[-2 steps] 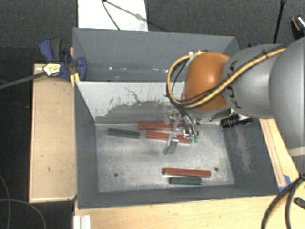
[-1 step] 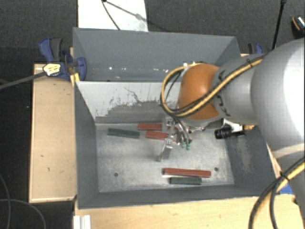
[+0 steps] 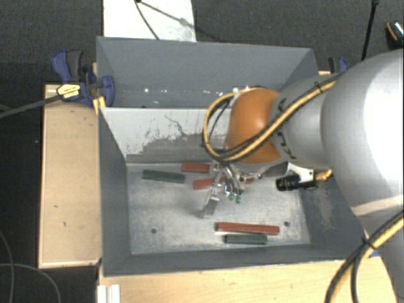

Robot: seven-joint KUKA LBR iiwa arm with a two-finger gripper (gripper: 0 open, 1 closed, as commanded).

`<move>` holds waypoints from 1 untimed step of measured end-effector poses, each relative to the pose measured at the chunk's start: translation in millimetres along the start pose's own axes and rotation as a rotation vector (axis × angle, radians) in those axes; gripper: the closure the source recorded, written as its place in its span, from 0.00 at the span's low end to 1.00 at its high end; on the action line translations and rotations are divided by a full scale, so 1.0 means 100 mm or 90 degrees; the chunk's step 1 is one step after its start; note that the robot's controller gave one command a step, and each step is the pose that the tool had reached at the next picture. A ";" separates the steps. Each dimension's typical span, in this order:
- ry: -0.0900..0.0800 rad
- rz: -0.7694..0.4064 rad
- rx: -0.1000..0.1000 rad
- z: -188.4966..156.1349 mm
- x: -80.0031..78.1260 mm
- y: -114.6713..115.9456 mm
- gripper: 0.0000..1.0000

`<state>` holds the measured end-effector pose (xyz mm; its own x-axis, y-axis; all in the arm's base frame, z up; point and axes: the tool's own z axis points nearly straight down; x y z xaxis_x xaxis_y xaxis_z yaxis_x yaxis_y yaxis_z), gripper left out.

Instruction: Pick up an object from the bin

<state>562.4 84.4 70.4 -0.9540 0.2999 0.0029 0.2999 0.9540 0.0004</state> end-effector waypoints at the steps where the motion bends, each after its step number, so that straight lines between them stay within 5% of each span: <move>1: -0.001 0.001 0.000 0.00 -0.01 0.00 1.00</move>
Offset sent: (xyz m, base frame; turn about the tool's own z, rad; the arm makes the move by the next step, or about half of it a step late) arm 0.0000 0.0000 0.0000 0.0000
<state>562.9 83.7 70.8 -0.9535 0.3014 0.0015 0.3014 0.9535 0.0007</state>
